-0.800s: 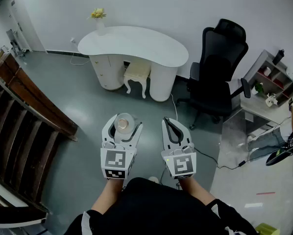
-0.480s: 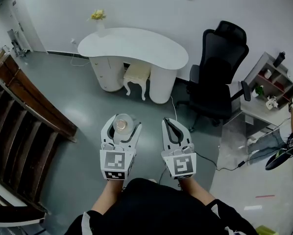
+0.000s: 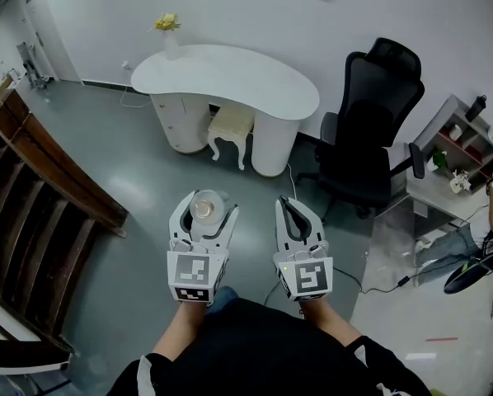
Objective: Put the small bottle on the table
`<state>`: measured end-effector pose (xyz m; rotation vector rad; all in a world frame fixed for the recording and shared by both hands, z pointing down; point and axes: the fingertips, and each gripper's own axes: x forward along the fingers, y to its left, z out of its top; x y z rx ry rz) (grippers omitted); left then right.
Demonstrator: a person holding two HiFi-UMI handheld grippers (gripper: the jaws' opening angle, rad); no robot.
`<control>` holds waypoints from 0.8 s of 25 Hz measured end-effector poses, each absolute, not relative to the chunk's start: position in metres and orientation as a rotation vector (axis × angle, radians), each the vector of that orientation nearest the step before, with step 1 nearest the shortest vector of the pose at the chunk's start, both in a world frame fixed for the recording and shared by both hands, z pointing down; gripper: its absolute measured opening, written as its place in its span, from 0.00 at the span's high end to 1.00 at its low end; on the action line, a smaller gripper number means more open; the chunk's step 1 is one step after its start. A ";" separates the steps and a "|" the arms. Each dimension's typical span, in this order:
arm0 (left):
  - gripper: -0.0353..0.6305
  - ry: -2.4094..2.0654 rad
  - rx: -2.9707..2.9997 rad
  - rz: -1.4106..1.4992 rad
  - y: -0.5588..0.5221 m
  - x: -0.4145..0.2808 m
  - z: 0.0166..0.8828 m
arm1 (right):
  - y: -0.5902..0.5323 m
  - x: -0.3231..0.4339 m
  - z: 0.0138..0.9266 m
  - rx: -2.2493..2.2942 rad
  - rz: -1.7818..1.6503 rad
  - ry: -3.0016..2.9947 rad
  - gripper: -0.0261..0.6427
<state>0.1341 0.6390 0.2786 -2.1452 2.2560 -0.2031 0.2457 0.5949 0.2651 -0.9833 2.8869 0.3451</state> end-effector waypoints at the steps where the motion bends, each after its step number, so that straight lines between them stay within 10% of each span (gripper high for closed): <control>1: 0.45 2.253 -2.145 -0.211 0.636 0.133 0.279 | 0.591 0.245 0.267 -0.988 0.340 2.887 0.93; 20: 0.45 2.209 -2.239 -0.230 0.493 0.033 0.298 | 0.449 0.139 0.288 -1.045 0.292 2.916 0.93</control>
